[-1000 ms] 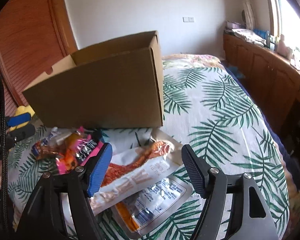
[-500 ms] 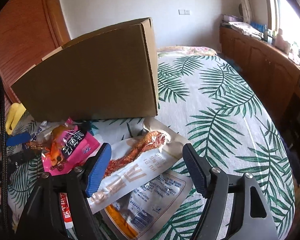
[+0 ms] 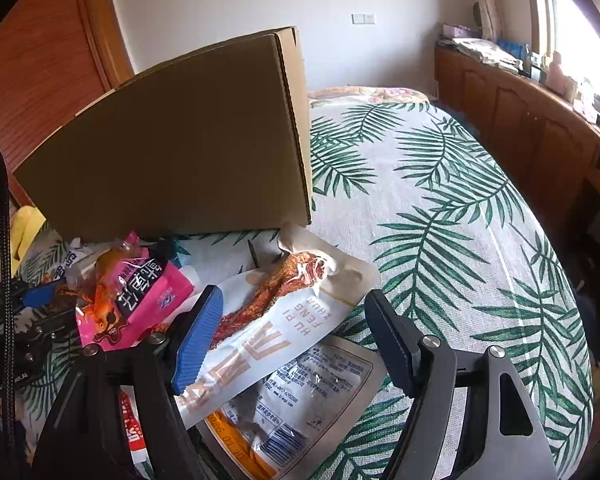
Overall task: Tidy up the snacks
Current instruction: 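Move both tools back over the snacks beside the box, then close the right tool on the red-and-white spicy strip packet and lift it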
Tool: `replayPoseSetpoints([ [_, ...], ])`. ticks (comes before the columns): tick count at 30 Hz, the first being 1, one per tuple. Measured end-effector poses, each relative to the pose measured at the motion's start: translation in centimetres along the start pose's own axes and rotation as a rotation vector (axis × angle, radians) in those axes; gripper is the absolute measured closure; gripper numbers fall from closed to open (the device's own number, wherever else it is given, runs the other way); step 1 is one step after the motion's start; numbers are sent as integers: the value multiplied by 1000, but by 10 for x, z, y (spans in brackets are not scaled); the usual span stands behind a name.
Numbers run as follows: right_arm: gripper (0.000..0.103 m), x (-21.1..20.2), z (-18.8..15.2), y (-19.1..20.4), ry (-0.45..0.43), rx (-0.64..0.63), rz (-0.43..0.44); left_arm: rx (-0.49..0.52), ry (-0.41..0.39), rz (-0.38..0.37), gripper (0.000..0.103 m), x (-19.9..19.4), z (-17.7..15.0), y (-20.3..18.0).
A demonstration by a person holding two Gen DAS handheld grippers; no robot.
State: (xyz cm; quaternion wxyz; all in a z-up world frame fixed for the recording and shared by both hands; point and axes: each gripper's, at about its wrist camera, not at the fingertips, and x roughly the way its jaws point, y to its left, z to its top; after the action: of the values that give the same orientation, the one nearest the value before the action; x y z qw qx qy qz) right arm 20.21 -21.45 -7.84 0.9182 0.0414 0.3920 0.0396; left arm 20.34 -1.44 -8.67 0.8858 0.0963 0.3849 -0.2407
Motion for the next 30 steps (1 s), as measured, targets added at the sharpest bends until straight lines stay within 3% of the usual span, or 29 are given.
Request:
replayPoseSetpoints([
  [10, 28, 2, -4, 2, -7, -1, -6, -49, -65, -36, 83, -11, -6, 10],
  [30, 24, 6, 1, -1, 76, 41, 82, -68, -89, -60, 84, -21, -7, 17],
])
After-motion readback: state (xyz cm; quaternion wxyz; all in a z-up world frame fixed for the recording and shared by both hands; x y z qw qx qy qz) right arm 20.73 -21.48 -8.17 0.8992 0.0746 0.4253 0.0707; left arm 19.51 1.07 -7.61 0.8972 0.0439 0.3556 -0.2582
